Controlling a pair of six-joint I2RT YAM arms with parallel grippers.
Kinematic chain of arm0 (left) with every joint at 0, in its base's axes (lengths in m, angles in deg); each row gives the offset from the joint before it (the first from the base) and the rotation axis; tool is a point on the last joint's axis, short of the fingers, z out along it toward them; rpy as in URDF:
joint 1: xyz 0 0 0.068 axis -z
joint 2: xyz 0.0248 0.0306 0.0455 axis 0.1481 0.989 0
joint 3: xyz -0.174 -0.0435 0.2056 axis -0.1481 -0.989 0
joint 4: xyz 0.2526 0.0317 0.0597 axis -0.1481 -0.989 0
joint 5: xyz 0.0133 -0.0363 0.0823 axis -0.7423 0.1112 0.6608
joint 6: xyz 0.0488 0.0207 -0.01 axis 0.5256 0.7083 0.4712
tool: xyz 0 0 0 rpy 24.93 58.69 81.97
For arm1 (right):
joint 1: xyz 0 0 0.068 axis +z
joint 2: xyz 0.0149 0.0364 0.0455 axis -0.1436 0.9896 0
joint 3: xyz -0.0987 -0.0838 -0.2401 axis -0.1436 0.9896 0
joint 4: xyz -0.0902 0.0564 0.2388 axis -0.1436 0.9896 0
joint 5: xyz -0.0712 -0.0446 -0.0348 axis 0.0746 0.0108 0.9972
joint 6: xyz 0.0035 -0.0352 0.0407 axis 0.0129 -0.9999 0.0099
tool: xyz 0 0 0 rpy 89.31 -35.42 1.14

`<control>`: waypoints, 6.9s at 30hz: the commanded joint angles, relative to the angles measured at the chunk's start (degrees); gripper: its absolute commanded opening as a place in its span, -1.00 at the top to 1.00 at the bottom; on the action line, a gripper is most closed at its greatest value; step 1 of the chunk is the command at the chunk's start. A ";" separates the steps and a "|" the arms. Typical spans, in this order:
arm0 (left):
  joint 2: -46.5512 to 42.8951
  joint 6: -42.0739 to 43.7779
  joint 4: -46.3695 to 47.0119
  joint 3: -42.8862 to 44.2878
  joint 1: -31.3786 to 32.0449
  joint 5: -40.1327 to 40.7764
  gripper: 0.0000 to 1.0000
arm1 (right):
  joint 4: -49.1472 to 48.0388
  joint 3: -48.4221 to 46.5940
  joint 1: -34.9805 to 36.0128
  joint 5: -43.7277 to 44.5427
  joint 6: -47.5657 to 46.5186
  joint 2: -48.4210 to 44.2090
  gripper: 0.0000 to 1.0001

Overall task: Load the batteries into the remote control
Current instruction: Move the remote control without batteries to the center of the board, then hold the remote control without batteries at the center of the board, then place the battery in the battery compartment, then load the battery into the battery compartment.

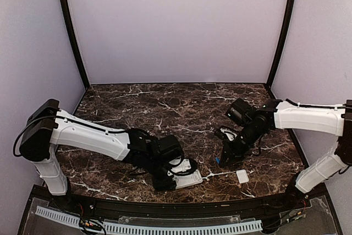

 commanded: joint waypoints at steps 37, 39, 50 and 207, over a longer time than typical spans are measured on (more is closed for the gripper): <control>-7.64 -1.69 28.76 -20.39 3.30 -1.63 -0.61 | 9.84 -14.05 8.26 -4.75 4.22 13.78 1.00; -6.82 -1.04 29.10 -20.66 3.30 -1.49 -0.61 | 9.82 -14.90 8.55 -5.66 4.12 15.72 1.00; -3.09 0.53 29.04 -20.32 3.30 -1.41 -0.42 | 9.67 -17.82 9.25 -7.71 2.98 24.53 1.00; -1.38 -2.57 25.93 -21.23 4.56 -3.98 -0.27 | -32.05 15.03 21.87 15.13 -71.37 -2.97 0.63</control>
